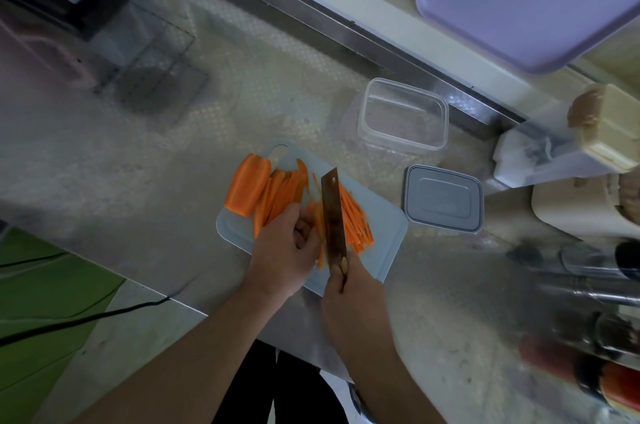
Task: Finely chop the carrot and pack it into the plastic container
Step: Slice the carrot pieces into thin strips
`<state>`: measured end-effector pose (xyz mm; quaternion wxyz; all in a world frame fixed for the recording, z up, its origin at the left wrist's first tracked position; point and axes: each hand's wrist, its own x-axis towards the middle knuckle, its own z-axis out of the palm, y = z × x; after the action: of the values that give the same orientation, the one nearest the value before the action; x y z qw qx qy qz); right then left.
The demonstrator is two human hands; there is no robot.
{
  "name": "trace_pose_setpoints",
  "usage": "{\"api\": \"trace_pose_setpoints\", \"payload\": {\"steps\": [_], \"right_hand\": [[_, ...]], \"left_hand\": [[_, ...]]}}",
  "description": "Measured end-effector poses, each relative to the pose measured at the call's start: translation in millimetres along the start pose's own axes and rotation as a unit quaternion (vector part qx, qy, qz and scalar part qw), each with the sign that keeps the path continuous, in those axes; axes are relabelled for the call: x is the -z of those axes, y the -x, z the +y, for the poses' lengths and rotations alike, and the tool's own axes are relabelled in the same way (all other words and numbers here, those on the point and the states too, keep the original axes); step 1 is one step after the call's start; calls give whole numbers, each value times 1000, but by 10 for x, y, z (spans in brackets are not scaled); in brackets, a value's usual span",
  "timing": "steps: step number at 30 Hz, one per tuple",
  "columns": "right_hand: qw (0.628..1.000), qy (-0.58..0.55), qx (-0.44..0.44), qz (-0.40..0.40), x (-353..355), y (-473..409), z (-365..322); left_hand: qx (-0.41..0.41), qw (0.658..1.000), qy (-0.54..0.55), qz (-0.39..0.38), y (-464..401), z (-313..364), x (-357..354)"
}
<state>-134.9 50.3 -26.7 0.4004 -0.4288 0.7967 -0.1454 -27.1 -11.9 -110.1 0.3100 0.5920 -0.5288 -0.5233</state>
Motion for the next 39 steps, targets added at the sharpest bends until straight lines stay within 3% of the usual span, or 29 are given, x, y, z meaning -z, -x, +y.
{"api": "trace_pose_setpoints", "payload": {"steps": [25,34,39], "right_hand": [[999,29,-41,-15,-160,98,-13],[999,-39,-11,29,-144,-135,-43],[1000,-3,-2,11,-16,-104,25]], "left_hand": [[6,1000,-9,-2,2,39,24],[33,999,3,-7,22,109,37],[9,996,-90,-11,52,142,69]]}}
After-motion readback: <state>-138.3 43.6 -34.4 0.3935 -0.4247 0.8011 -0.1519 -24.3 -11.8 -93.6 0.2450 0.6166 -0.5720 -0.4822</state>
